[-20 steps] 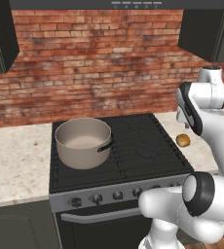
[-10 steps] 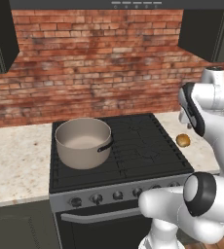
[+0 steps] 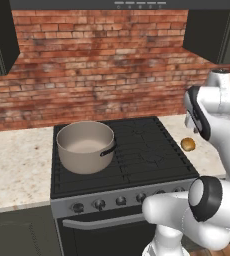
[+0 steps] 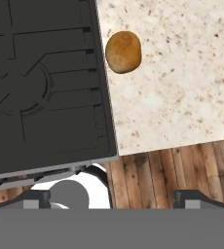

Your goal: Turn on the burner for the pot on the stove. Wait thirty seconds for the pot to heat up. Then add the potato to the pot.

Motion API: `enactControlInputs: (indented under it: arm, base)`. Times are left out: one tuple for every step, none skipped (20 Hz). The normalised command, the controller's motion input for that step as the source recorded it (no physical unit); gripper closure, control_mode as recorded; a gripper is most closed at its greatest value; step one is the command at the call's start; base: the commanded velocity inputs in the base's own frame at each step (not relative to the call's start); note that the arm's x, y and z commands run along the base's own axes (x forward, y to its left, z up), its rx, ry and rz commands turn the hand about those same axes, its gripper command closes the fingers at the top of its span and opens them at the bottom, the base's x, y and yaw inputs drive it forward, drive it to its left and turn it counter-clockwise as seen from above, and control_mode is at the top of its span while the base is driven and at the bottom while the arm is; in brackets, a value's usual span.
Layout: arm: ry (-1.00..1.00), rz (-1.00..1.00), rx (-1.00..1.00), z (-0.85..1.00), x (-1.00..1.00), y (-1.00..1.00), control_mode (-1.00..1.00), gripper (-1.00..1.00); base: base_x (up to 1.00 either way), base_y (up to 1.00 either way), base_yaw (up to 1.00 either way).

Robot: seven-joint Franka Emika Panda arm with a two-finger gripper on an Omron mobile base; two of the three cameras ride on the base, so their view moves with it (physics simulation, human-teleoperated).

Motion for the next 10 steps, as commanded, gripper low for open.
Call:
enactControlInputs:
  arm:
    - [0.01,0.0,-0.03,-0.09,0.0,0.0,-1.0,-1.0]
    - [0.0,0.0,-0.02,-0.04,0.0,0.0,-1.0,-1.0]
    - [0.0,0.0,-0.01,-0.01,0.0,0.0,-1.0,-1.0]
    - [0.0,0.0,0.0,0.0,0.0,0.0,-1.0,-1.0]
    - [0.0,0.0,0.0,0.0,0.0,0.0,-1.0,-1.0]
    - [0.0,0.0,0.0,0.0,0.04,0.0,-1.0,-1.0]
    - [0.0,0.0,0.0,-0.02,0.09,0.0,-1.0,-1.0]
    - [0.0,0.0,0.0,-0.07,0.11,0.0,-1.0,-1.0]
    - [0.0,0.0,0.0,-0.07,0.13,0.0,-1.0,-1.0]
    - [0.0,0.0,0.0,-0.06,0.12,0.0,-1.0,-1.0]
  base:
    - [0.0,0.0,0.0]
    - [0.0,0.0,0.0]
    - [0.0,0.0,0.0]
    - [0.0,0.0,0.0]
    - [0.0,0.0,0.0]
    - [0.0,0.0,0.0]
    - [0.0,0.0,0.0]
    - [0.0,0.0,0.0]
    - [0.0,0.0,0.0]
    - [0.0,0.0,0.0]
